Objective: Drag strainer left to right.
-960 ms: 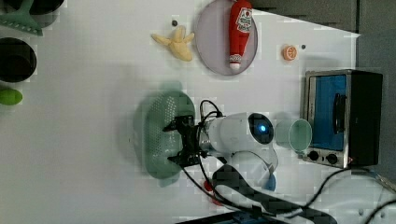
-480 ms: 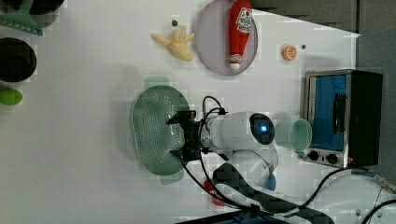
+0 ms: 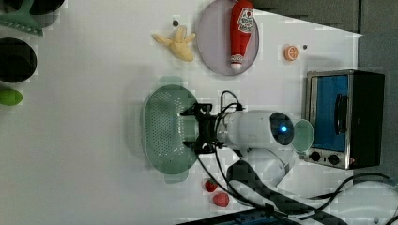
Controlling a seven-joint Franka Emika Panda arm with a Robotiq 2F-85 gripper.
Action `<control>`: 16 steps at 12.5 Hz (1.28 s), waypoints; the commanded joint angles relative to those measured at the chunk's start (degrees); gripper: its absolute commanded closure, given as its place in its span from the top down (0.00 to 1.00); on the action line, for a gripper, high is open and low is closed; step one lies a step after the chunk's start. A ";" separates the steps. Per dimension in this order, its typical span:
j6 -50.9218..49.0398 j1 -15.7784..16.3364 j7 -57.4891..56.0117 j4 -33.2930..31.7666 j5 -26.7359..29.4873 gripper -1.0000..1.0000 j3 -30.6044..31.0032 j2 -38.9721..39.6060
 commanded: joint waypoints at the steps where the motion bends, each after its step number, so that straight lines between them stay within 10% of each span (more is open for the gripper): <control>1: -0.92 -3.37 0.94 -1.96 -0.91 1.00 -2.20 -1.32; 16: -0.58 -11.33 -25.50 -5.74 -0.92 1.00 -15.01 -4.51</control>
